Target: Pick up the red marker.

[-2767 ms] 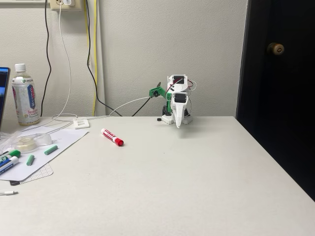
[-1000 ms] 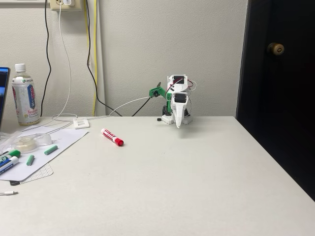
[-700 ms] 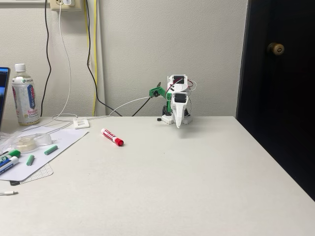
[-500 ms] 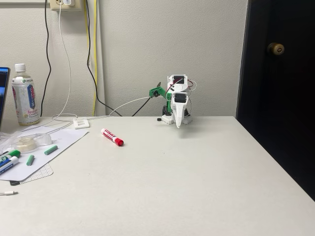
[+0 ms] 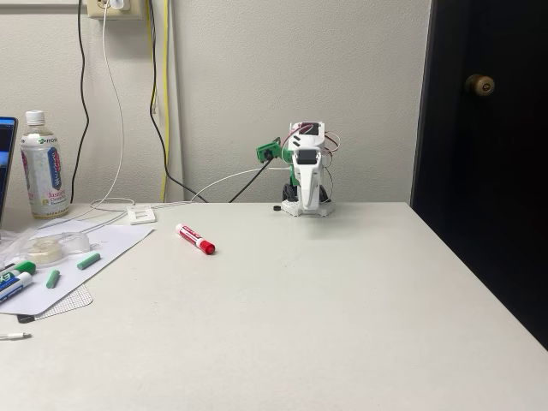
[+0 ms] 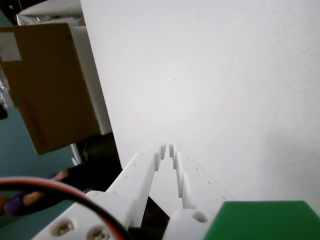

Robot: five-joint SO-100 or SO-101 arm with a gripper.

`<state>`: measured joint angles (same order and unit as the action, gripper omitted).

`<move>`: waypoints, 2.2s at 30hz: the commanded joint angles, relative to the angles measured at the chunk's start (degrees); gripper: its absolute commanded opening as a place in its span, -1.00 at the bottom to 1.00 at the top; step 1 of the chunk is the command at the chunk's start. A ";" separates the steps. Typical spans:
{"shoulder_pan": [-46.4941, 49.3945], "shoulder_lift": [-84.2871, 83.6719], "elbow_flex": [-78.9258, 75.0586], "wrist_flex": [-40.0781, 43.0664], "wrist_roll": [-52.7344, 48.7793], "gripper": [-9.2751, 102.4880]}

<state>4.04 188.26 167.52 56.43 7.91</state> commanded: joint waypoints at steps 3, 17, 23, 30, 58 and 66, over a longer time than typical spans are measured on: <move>3.25 -1.49 -7.38 2.37 2.55 -0.84; 6.77 -30.06 -39.29 15.73 8.79 -0.84; 8.79 -39.64 -52.73 20.39 14.94 -0.84; 12.30 -43.77 -55.02 22.32 17.75 -0.84; 31.29 -67.24 -74.27 27.51 8.88 -0.84; 35.77 -72.86 -74.44 25.49 7.21 -0.84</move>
<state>38.41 116.63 95.71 82.71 16.08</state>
